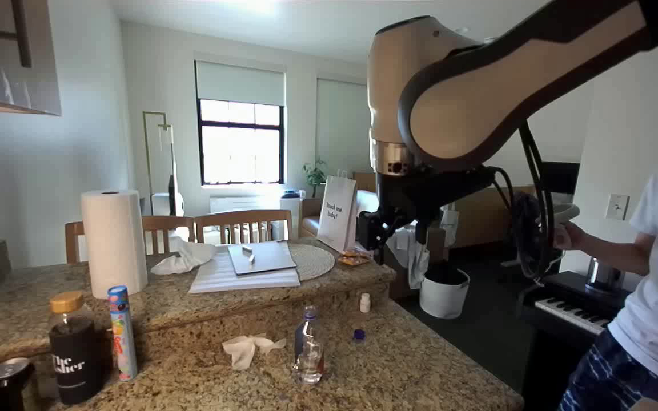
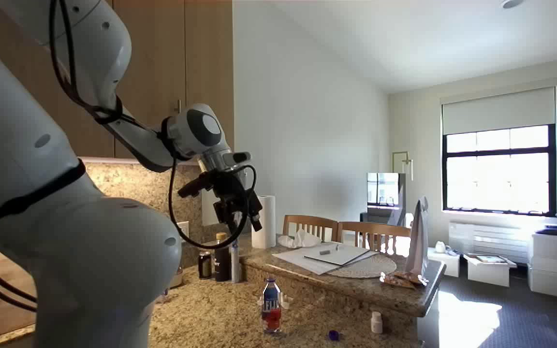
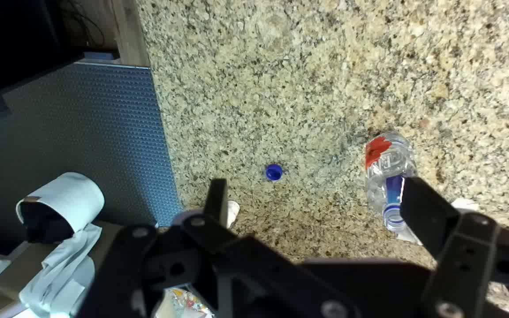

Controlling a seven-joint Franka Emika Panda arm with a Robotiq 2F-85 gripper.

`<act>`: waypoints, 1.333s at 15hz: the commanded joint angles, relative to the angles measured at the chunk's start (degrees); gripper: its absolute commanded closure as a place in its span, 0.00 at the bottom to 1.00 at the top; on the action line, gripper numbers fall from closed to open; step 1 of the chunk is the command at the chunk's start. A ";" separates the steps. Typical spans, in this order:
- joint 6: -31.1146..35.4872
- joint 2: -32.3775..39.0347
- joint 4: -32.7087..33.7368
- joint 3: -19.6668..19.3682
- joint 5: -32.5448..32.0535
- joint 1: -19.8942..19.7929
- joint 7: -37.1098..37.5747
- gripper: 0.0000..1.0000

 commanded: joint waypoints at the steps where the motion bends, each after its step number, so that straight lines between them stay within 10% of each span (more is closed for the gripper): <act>1: -0.26 0.50 0.11 -1.64 -1.38 1.64 1.03 0.00; 11: 7.66 9.44 10.71 -9.49 0.95 1.70 -6.28 0.00; 17: 32.49 25.43 25.11 -19.10 0.80 -0.77 -13.35 0.00; 20: 32.55 25.37 25.60 -21.17 2.14 -0.07 -14.63 0.00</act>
